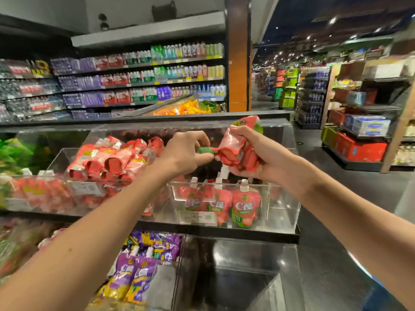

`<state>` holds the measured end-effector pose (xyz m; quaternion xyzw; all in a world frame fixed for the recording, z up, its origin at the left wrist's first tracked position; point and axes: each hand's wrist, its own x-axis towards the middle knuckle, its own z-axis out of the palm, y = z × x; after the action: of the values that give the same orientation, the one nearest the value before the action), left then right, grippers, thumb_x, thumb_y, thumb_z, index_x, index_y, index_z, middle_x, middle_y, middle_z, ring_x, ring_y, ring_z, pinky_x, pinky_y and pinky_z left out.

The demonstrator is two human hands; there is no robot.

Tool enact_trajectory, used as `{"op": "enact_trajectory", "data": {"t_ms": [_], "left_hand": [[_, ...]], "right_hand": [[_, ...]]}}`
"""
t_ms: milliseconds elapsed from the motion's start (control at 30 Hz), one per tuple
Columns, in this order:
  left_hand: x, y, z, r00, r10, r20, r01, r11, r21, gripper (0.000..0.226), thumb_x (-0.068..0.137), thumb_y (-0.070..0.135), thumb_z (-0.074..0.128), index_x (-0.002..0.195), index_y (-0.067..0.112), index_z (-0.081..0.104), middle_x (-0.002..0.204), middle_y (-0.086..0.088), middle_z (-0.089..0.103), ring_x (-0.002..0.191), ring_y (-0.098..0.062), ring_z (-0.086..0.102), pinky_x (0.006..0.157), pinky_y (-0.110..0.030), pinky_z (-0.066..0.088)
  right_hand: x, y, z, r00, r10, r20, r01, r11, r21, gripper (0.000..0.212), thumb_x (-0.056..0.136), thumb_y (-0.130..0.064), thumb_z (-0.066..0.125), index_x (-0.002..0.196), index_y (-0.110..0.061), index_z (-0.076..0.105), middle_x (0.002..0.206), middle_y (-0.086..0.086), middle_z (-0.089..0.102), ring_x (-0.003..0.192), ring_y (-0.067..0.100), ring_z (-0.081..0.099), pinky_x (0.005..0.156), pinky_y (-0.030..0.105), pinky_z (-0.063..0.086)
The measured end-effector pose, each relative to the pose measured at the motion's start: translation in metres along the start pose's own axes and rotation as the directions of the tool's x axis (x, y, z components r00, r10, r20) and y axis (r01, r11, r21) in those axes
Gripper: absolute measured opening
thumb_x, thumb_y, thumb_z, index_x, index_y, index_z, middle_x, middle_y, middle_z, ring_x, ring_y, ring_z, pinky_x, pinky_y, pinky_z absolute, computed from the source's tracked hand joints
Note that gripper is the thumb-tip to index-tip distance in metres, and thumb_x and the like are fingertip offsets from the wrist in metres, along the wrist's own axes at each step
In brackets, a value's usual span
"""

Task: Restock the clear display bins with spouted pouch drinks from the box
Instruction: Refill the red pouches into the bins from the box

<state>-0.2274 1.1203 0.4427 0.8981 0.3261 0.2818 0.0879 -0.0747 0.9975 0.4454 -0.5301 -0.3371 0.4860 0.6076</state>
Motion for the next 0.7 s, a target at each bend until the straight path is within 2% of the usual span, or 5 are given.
{"op": "enact_trajectory", "data": {"t_ms": [133, 233, 400, 567, 700], "left_hand": [[0.028, -0.017, 0.025, 0.984, -0.018, 0.176, -0.009, 0.988, 0.154, 0.025, 0.076, 0.042, 0.080, 0.094, 0.028, 0.070, 0.086, 0.001, 0.069, 0.074, -0.015, 0.064, 0.071, -0.031, 0.053], [0.047, -0.022, 0.042, 0.972, -0.003, 0.237, -0.065, 0.958, 0.279, 0.029, 0.075, 0.041, 0.078, 0.070, 0.030, 0.051, 0.088, -0.003, 0.063, 0.076, -0.024, 0.060, 0.069, -0.032, 0.049], [0.070, -0.034, 0.068, 0.929, 0.033, 0.368, -0.227, 0.836, 0.499, 0.047, 0.081, 0.048, 0.075, 0.110, 0.014, 0.063, 0.109, -0.011, 0.060, 0.103, -0.031, 0.062, 0.082, -0.037, 0.049], [0.086, -0.051, 0.090, 0.861, 0.030, 0.508, -0.339, 0.778, 0.528, 0.069, 0.070, 0.058, 0.081, 0.118, 0.013, 0.061, 0.117, -0.010, 0.066, 0.105, -0.030, 0.066, 0.086, -0.038, 0.055], [0.091, -0.057, 0.107, 0.796, 0.010, 0.606, -0.392, 0.771, 0.502, 0.063, 0.073, 0.040, 0.085, 0.124, 0.014, 0.059, 0.119, -0.009, 0.065, 0.104, -0.029, 0.066, 0.090, -0.041, 0.055]], "right_hand": [[0.010, 0.006, 0.003, 0.996, 0.016, -0.087, -0.014, 1.000, 0.019, 0.034, 0.083, -0.044, 0.073, 0.101, -0.016, 0.065, 0.087, 0.007, 0.076, 0.082, 0.020, 0.072, 0.074, 0.036, 0.061], [0.017, 0.008, 0.002, 0.994, 0.022, -0.108, -0.016, 0.998, 0.056, 0.031, 0.085, -0.045, 0.071, 0.099, -0.017, 0.066, 0.089, 0.007, 0.076, 0.087, 0.020, 0.071, 0.077, 0.036, 0.060], [0.029, 0.011, 0.001, 0.986, 0.065, -0.151, -0.050, 0.993, 0.103, 0.033, 0.085, -0.043, 0.072, 0.103, -0.017, 0.065, 0.088, 0.006, 0.076, 0.081, 0.017, 0.072, 0.063, 0.032, 0.060], [0.039, 0.012, -0.003, 0.976, 0.085, -0.199, -0.063, 0.992, 0.114, 0.039, 0.082, -0.043, 0.075, 0.109, -0.017, 0.064, 0.098, 0.009, 0.076, 0.092, 0.021, 0.072, 0.062, 0.033, 0.059], [0.048, 0.021, -0.006, 0.982, 0.085, -0.169, -0.071, 0.993, 0.091, 0.042, 0.082, -0.047, 0.074, 0.110, -0.016, 0.065, 0.095, 0.007, 0.076, 0.090, 0.020, 0.072, 0.064, 0.033, 0.059]]}}
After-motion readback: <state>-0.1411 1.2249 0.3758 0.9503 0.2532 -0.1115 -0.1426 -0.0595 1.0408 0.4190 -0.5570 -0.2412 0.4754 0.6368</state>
